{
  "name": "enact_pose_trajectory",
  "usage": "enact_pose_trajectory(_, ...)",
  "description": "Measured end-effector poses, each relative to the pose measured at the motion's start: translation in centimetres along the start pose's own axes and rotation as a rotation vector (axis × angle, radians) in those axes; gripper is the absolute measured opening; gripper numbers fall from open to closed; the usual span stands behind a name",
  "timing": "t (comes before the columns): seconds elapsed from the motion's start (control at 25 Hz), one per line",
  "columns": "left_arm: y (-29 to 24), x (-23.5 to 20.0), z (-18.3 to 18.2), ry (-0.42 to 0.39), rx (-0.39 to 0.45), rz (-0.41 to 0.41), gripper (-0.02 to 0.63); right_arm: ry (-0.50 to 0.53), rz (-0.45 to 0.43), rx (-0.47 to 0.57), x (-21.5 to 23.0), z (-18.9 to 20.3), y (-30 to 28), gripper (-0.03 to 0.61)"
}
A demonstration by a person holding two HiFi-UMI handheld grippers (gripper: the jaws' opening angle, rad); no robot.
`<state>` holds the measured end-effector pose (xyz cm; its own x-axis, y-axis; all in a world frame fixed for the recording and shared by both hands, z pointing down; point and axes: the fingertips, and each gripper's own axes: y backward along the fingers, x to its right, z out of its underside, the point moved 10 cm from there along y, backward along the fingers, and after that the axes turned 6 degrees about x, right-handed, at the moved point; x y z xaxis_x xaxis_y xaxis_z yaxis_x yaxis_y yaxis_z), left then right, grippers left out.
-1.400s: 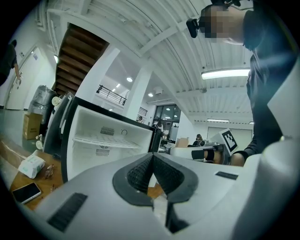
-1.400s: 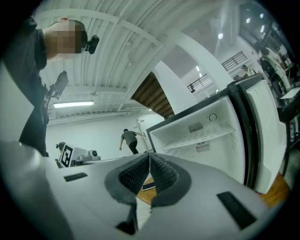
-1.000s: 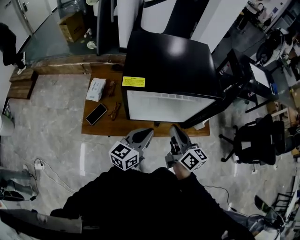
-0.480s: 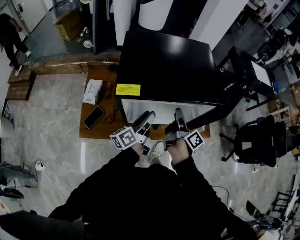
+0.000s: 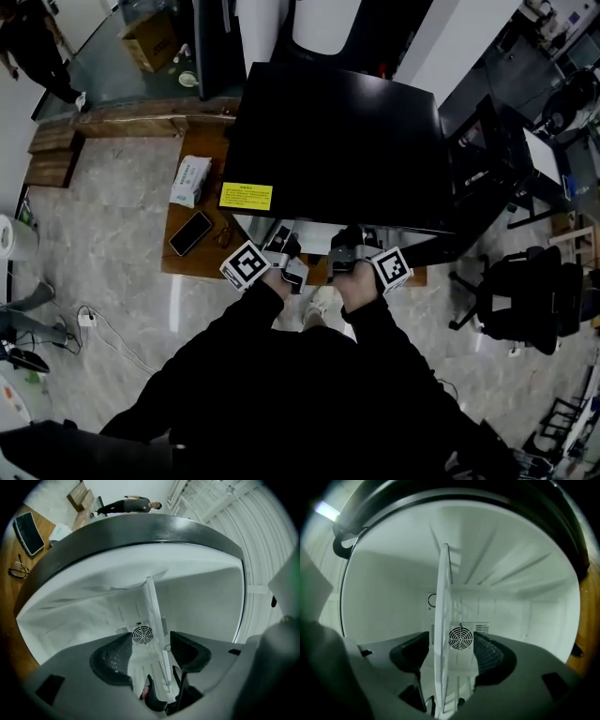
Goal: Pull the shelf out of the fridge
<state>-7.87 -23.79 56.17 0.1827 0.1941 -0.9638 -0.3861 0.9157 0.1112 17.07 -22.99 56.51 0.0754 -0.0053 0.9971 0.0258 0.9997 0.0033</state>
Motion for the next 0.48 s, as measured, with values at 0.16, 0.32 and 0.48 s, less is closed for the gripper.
enact_pose_trajectory(0.16,-1.9,-0.2,-0.2,0.006,0.04,0.001,0.245,-0.002,-0.023,-0.016,-0.4,0.2,-2.0,0.283)
enact_pose_trajectory(0.32,-3.4,-0.2,-0.4,0.028,0.061,0.007,0.245,-0.013,-0.039,-0.041,-0.6,1.6,-3.5,0.239)
enact_pose_trajectory(0.48,-3.4,-0.2,-0.6,0.023,0.07,0.0,0.245,-0.024,-0.046,-0.016,-0.6,2.7,-4.1,0.162)
